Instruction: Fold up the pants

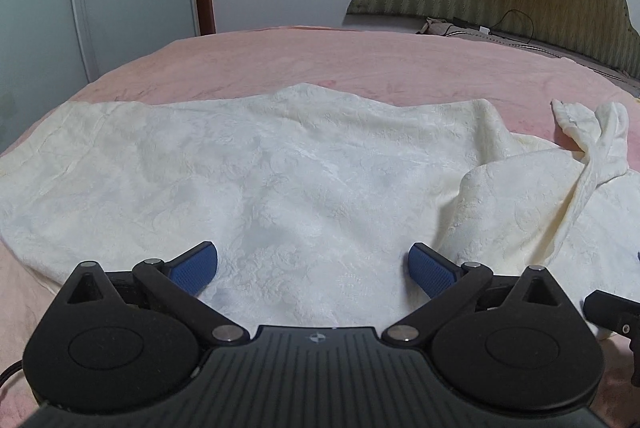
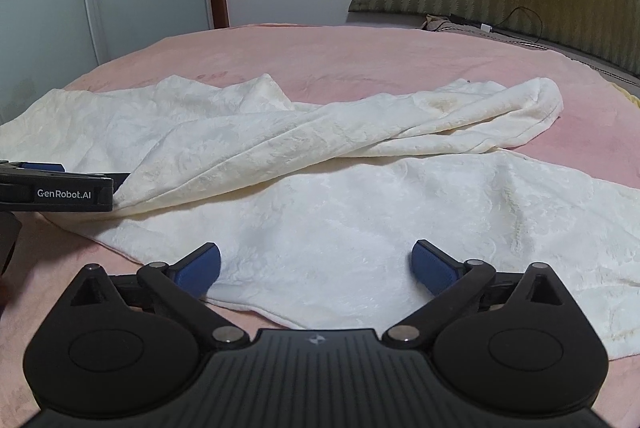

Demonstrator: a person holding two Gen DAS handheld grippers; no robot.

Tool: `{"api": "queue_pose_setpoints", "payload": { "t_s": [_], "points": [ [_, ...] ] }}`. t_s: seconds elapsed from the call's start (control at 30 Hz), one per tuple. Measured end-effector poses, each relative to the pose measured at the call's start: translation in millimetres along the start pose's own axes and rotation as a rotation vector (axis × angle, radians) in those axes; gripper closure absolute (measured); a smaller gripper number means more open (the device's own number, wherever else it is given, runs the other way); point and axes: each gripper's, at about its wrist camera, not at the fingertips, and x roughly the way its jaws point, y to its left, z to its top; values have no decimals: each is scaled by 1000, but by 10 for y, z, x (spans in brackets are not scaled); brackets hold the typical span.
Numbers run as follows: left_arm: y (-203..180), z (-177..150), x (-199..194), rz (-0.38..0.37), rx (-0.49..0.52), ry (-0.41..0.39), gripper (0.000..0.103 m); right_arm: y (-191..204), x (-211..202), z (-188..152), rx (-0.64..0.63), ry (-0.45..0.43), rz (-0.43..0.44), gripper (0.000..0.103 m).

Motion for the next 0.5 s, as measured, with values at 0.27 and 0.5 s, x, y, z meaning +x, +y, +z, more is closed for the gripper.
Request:
{"api": "queue_pose_setpoints", "payload": {
  "t_s": [0.27, 0.5],
  "points": [
    [30, 2, 2, -3, -3, 2, 0, 30, 26, 10, -12, 9, -14, 0],
    [21, -1, 5, -3, -3, 1, 0, 13, 26, 6, 6, 4, 0, 0]
  ]
}}
